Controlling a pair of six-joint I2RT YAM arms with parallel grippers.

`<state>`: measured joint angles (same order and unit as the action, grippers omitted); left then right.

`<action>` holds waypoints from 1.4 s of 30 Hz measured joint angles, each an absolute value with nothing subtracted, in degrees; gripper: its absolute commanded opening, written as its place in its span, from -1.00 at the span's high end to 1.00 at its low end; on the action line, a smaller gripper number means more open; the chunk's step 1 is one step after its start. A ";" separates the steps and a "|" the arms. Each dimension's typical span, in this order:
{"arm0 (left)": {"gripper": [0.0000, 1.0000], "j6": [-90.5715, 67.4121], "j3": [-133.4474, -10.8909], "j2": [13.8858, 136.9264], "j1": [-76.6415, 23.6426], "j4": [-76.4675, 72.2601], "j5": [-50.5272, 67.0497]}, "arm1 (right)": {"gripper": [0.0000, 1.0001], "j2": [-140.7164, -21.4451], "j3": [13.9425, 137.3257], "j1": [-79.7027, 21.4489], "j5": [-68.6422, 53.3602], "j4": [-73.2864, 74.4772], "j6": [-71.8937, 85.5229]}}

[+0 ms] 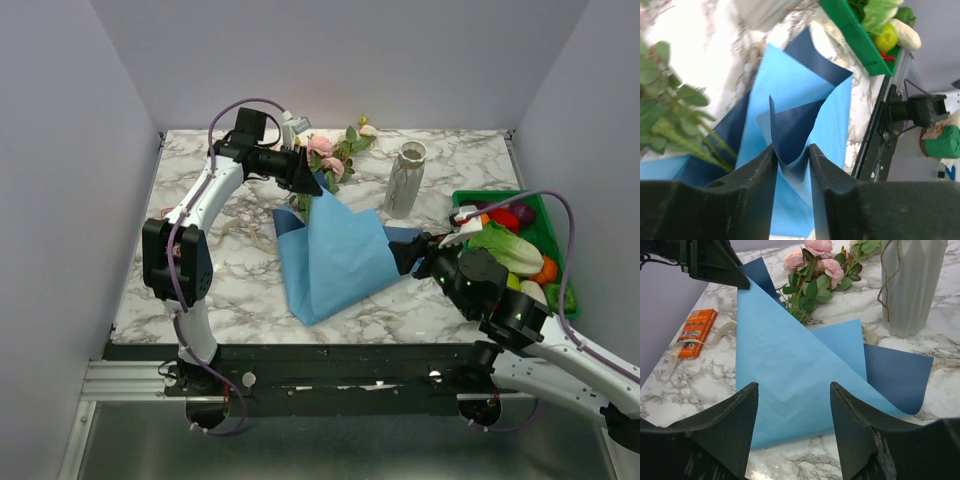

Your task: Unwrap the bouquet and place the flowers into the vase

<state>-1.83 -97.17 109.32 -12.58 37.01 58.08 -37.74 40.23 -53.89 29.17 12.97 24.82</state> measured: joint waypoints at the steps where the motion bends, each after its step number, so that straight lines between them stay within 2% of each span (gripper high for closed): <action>1: -0.25 -2.09 -97.14 108.01 -14.02 37.04 57.89 | -0.33 -37.50 40.23 -53.89 29.17 12.99 24.80; 6: -0.74 -5.43 -96.38 104.77 -21.15 36.18 57.01 | -0.33 -35.46 40.23 -53.89 29.26 13.43 24.82; 11: -0.98 -8.05 -96.97 104.66 -30.83 35.97 56.34 | -0.34 -33.06 40.23 -53.89 30.33 14.87 24.80; 17: -0.97 -5.87 -102.41 106.96 -39.38 40.27 56.49 | -0.39 -30.55 40.25 -53.89 32.42 17.93 24.80; 21: -0.98 -2.11 -103.50 107.39 -39.66 45.19 56.16 | -0.49 -31.59 40.95 -53.89 33.63 19.11 24.86; 27: -0.98 8.12 -103.57 107.42 -28.82 51.46 53.78 | -0.50 -39.53 42.81 -53.89 33.69 18.85 24.97; 32: -0.97 22.41 -103.42 111.53 -18.31 59.81 50.35 | -0.50 -40.51 42.81 -53.89 33.30 17.37 24.51; 36: -0.97 29.28 -99.35 116.77 -16.99 63.11 48.05 | -0.50 -40.56 42.81 -53.89 32.88 16.08 24.43; 42: -0.96 32.67 -95.33 118.30 -17.34 63.51 44.60 | -0.50 -40.93 42.81 -53.89 31.88 15.05 24.40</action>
<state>32.67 -95.33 118.30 -17.34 63.51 44.60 -40.93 42.81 -53.89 31.88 15.05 24.40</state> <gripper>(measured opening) 0.982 0.748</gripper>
